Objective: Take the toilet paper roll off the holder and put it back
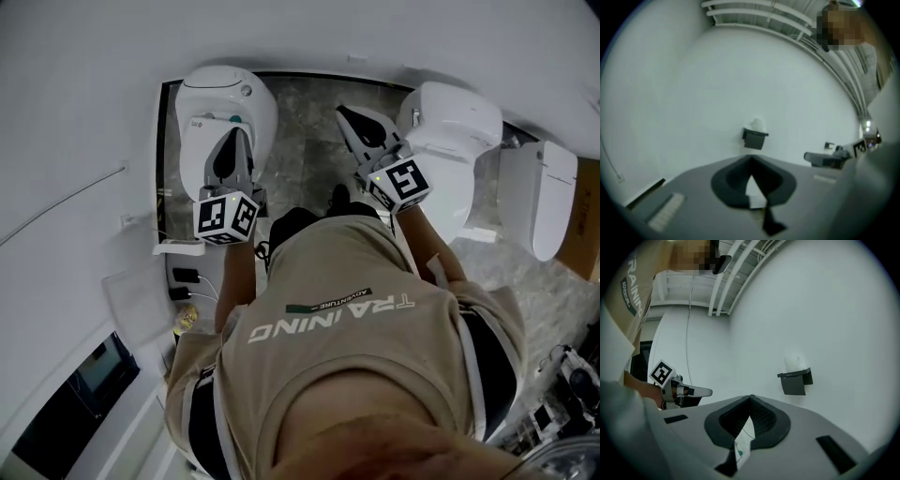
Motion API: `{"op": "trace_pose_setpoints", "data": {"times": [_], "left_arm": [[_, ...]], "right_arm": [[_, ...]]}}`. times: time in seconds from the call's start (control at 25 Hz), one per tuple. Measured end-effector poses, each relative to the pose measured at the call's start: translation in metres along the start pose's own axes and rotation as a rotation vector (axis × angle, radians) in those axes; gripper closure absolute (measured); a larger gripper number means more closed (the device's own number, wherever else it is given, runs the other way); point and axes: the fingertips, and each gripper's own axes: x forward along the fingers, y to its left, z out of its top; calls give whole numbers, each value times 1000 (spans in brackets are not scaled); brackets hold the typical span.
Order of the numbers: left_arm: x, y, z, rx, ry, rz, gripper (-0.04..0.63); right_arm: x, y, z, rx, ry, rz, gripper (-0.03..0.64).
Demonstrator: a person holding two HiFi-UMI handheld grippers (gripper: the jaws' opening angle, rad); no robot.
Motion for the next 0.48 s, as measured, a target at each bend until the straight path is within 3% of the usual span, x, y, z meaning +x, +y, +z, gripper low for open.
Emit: {"op": "trace_pose_setpoints", "data": {"times": [0.32,0.48], "left_arm": [[37,19,-1,-37,4,-52,595],[51,29,6,64,1,-131,595]], "right_arm": [[41,-13,-10,27,32,-57,604],[67,-21,11,-40,-1,-105,604]]}}
